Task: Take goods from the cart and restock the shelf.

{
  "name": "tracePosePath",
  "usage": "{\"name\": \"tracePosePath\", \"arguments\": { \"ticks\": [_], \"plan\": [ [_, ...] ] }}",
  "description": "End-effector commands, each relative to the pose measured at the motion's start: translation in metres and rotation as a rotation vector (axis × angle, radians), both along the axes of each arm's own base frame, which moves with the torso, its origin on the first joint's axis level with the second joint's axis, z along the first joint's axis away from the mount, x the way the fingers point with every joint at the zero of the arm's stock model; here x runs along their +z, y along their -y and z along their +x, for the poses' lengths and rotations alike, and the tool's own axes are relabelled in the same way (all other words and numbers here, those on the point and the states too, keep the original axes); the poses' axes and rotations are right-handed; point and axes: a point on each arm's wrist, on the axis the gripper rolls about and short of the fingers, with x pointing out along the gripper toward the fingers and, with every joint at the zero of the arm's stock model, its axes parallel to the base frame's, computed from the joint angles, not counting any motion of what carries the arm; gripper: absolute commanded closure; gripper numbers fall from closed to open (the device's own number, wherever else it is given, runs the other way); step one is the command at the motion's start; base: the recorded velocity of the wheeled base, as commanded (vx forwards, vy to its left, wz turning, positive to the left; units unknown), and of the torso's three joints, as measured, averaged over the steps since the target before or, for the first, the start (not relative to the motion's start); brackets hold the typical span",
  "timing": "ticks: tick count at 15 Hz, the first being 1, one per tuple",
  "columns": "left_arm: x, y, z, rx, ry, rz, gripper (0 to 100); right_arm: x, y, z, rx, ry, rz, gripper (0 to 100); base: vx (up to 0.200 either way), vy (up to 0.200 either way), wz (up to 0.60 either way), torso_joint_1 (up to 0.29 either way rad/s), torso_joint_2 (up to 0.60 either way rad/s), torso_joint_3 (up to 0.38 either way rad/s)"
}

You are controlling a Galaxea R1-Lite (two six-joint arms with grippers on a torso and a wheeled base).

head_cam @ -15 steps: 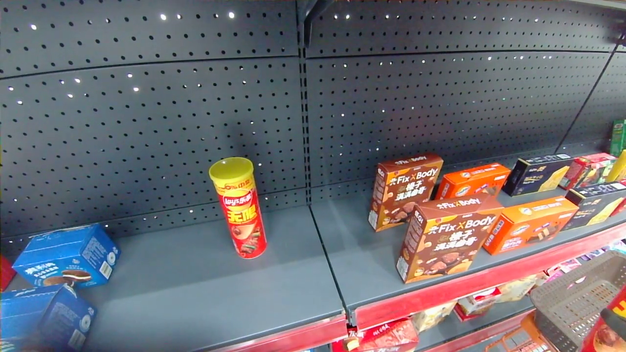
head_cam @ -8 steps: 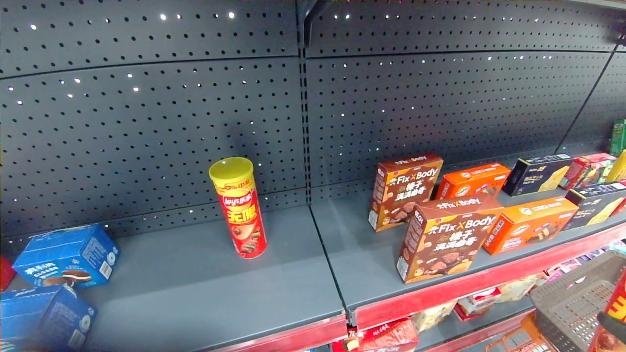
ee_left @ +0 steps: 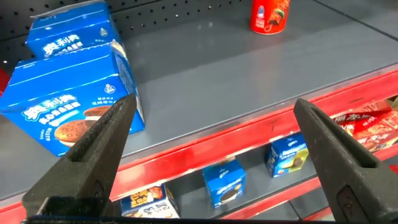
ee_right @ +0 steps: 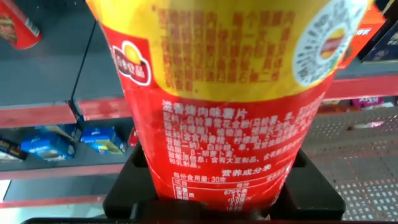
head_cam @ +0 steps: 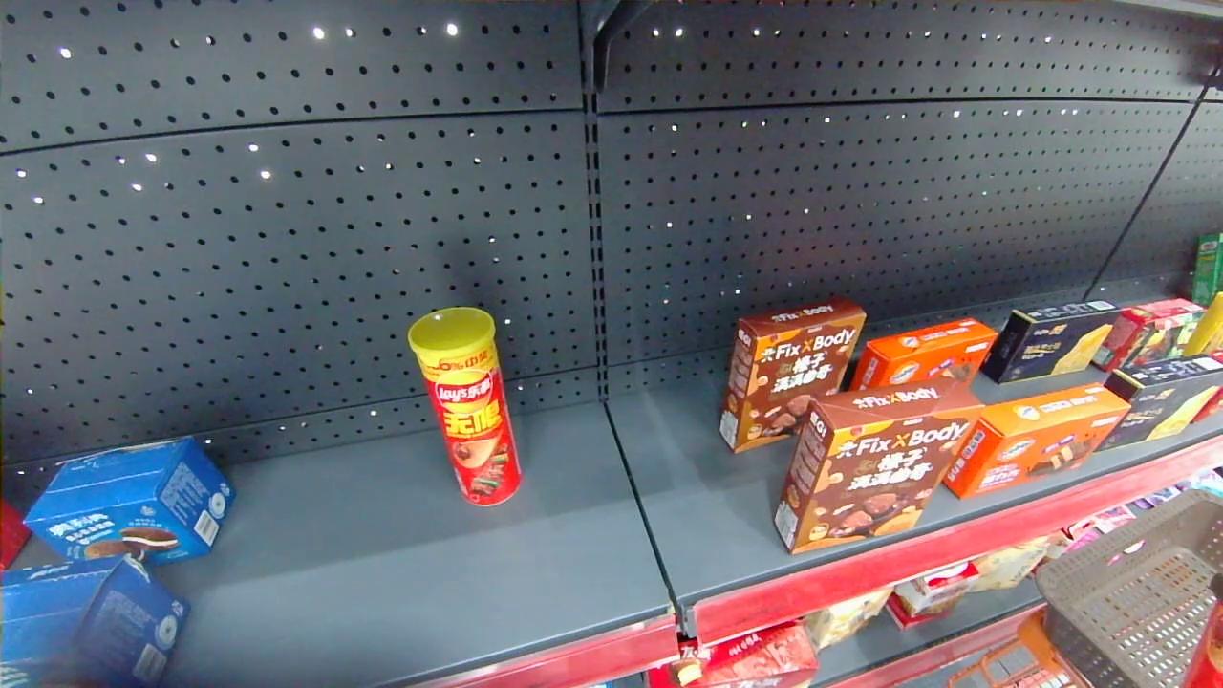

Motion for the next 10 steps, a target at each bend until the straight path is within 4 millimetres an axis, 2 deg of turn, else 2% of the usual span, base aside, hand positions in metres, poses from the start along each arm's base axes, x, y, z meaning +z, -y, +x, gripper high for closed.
{"name": "tracePosePath", "arguments": {
  "ticks": [1, 4, 5, 6, 8, 10],
  "plan": [
    [0.001, 0.000, 0.001, -0.009, -0.013, 0.000, 0, 0.004, 0.000, 0.003, -0.002, -0.001, 0.000, 100, 0.000, 0.000, 0.00, 0.000, 0.00, 0.000],
    [0.000, 0.000, 0.001, -0.054, -0.013, 0.022, 0, 0.005, -0.001, 0.003, 0.000, 0.005, 0.001, 100, 0.000, 0.000, 0.00, 0.000, 0.00, 0.000],
    [0.011, 0.000, 0.000, -0.062, 0.009, 0.021, 0, 0.005, 0.000, 0.002, 0.000, 0.010, 0.002, 100, 0.000, 0.000, 0.00, 0.000, 0.00, 0.000],
    [0.044, 0.001, -0.001, -0.070, 0.049, 0.012, 0, 0.006, 0.000, 0.002, 0.003, 0.012, 0.003, 100, 0.000, 0.000, 0.00, 0.000, 0.00, 0.000],
    [0.110, 0.004, 0.029, -0.177, -0.029, -0.065, 0, 0.012, 0.000, 0.001, 0.001, 0.031, 0.006, 100, 0.000, 0.000, 0.00, 0.000, 0.00, 0.000],
    [0.117, 0.008, 0.051, -0.278, -0.063, -0.034, 0, 0.015, 0.000, 0.000, 0.001, 0.046, 0.007, 100, 0.000, 0.000, 0.00, 0.000, 0.00, 0.000]
  ]
}}
